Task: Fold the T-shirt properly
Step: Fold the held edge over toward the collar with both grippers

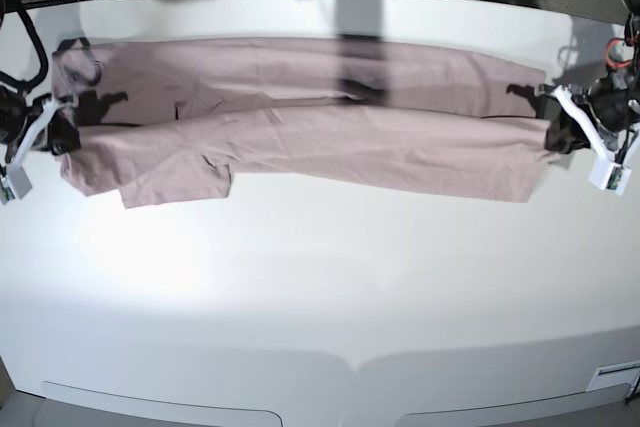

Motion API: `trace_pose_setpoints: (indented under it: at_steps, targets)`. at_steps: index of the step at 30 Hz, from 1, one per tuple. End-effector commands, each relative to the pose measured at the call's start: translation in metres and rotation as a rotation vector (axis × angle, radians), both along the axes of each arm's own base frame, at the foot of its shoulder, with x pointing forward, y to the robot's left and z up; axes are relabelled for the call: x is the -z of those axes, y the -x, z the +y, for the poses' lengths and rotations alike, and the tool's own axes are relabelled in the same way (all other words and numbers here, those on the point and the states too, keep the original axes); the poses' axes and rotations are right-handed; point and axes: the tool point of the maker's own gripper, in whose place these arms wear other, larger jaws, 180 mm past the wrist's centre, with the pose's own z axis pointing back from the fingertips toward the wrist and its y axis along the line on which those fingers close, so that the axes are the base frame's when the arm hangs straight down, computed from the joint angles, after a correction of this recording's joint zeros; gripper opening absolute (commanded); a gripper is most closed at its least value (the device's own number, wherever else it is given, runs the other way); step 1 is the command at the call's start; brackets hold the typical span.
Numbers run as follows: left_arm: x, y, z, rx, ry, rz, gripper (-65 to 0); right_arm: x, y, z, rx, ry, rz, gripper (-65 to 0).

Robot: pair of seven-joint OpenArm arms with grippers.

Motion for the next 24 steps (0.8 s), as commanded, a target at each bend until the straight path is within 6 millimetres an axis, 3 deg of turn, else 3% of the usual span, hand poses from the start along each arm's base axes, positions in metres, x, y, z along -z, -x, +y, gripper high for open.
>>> trace_pose_setpoints:
  at_steps: [1,8,14,24]
  targets:
    - [-0.008,-0.002,0.003,0.004,-0.010,-0.025,-65.0,-0.010,-0.004,-0.002,-0.011,0.014,-0.028,-65.0]
    - [0.008,0.019,0.003,0.003,-0.007,0.036,-65.0,0.005,0.012,0.001,-0.006,0.001,0.024,-65.0]
    - [0.011,0.022,0.006,0.000,-0.031,0.047,-65.0,0.014,0.027,-0.004,-0.007,0.036,0.123,-65.0]
    - [0.014,0.023,0.012,-0.005,-0.074,0.056,-65.0,0.015,0.029,-0.003,-0.010,0.029,0.130,-65.0]
